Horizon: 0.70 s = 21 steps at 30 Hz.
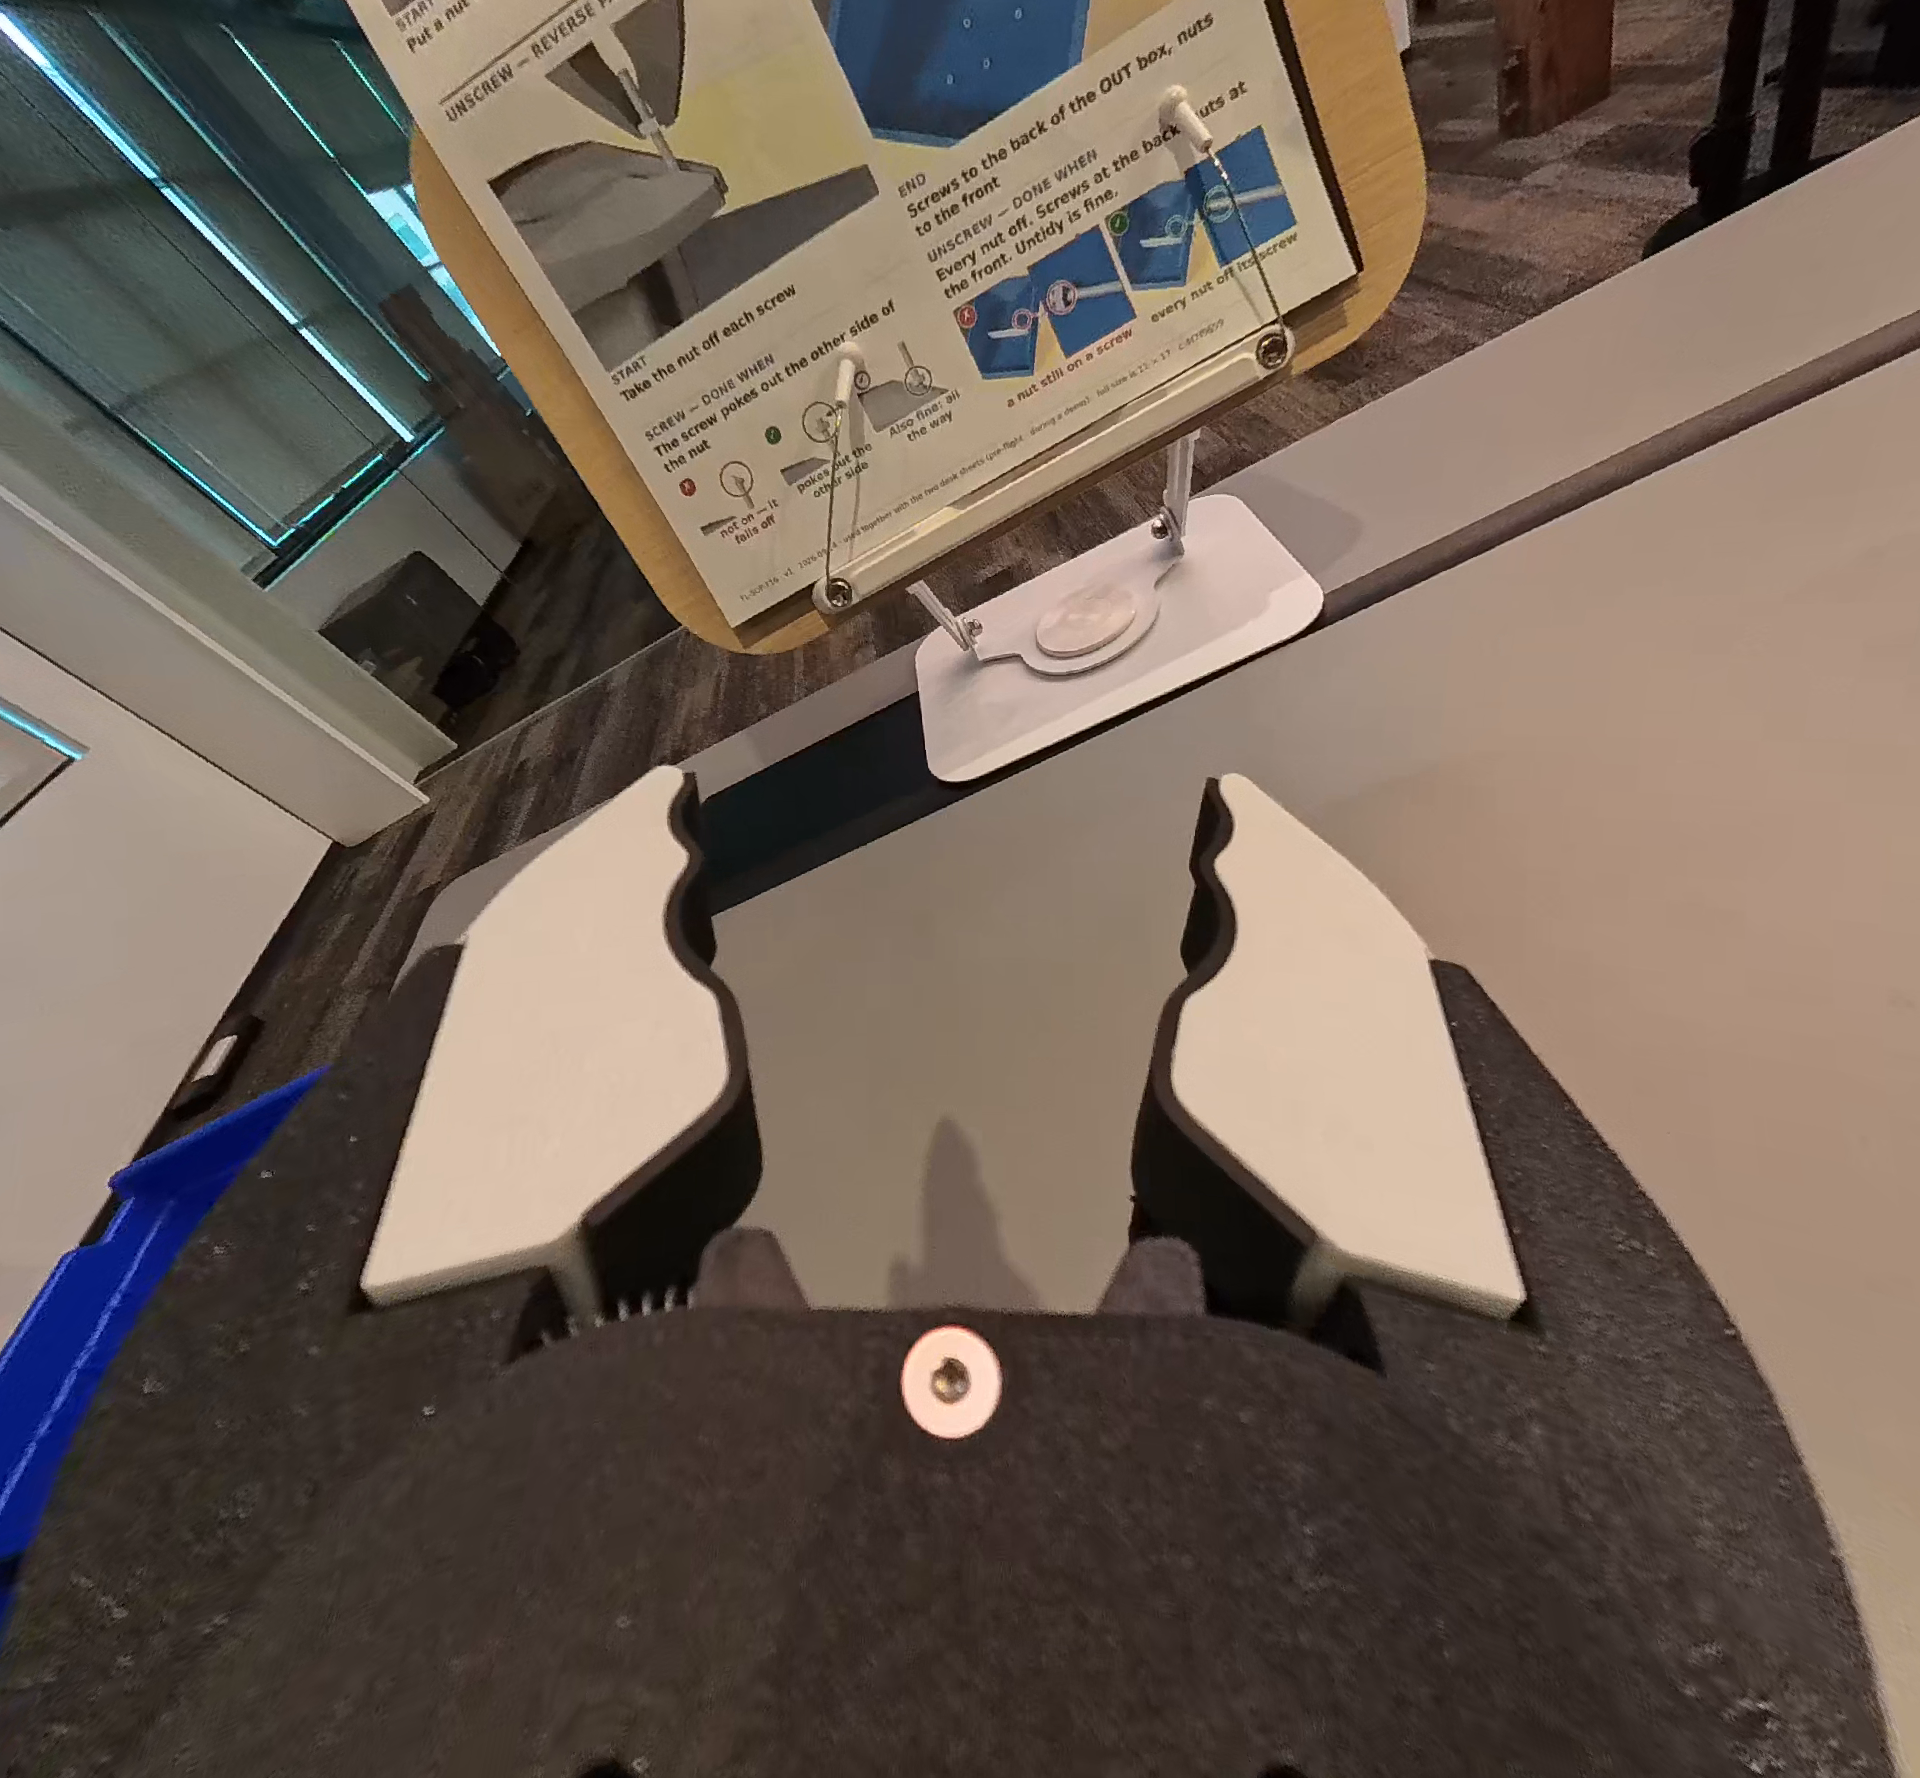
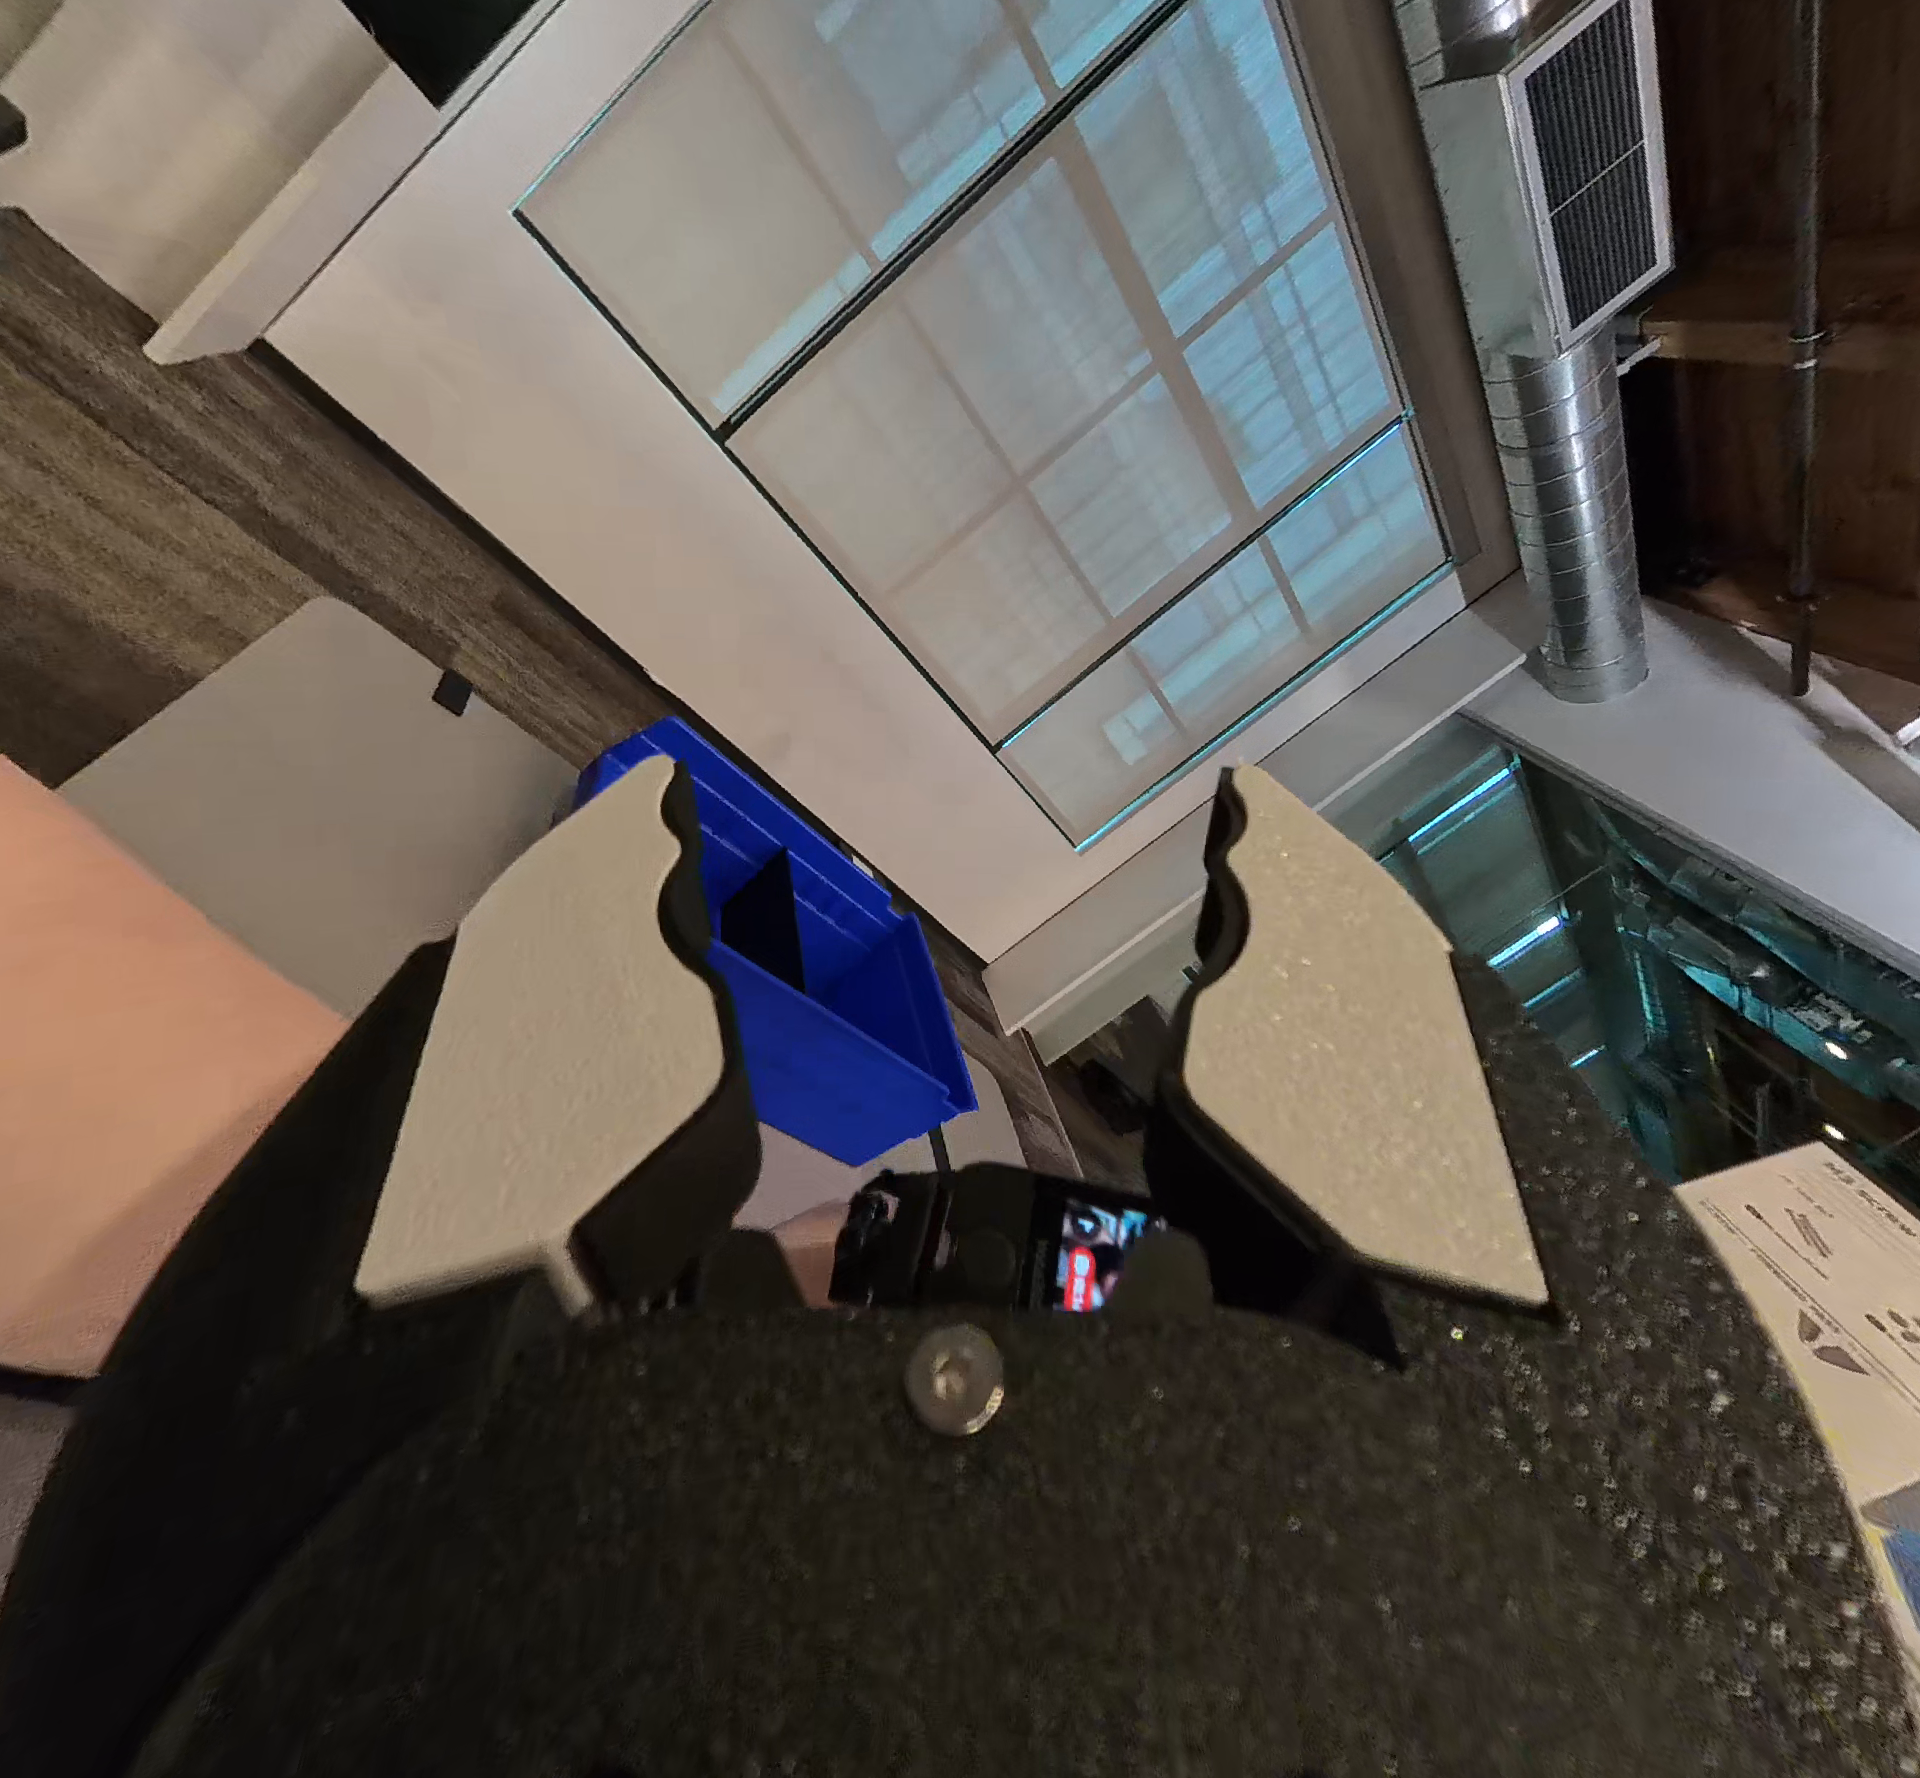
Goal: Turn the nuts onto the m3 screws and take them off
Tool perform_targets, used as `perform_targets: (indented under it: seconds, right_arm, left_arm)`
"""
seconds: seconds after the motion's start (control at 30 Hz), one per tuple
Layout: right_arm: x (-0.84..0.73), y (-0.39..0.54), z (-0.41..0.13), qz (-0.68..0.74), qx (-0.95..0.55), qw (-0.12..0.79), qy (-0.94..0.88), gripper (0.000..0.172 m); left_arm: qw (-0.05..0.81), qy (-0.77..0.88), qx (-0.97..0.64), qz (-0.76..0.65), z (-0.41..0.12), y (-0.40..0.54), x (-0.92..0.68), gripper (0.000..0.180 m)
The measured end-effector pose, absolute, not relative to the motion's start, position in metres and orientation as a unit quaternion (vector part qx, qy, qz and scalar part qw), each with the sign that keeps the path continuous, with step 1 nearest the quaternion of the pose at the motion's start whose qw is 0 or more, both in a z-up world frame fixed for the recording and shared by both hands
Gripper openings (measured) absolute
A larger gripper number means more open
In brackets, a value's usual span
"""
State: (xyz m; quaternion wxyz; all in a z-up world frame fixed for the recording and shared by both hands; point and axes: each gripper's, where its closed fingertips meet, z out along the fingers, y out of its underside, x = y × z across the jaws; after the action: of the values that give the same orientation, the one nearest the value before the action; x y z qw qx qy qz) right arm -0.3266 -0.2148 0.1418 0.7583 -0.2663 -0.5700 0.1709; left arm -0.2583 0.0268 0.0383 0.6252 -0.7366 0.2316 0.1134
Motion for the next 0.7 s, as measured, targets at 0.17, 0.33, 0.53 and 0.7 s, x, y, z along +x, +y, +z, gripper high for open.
perform_targets:
  seconds: [0.17,0.33,0.53,0.7]
  right_arm:
    - [-0.333,-0.213,0.137,0.166,-0.272,0.752,-0.576,0.092]
    - [-0.334,-0.209,0.136,0.168,-0.28,0.75,-0.575,0.091]
    - [-0.333,-0.205,0.132,0.166,-0.291,0.747,-0.575,0.093]
    - [-0.325,-0.218,0.151,0.163,-0.271,0.769,-0.556,0.091]
  left_arm:
    - [0.623,0.232,-0.738,0.113,0.036,0.028,-0.26,0.09]
    - [0.624,0.237,-0.736,0.116,0.035,0.026,-0.258,0.089]
    - [0.62,0.238,-0.738,0.119,0.033,0.027,-0.258,0.089]
    - [0.621,0.236,-0.738,0.118,0.032,0.027,-0.26,0.089]
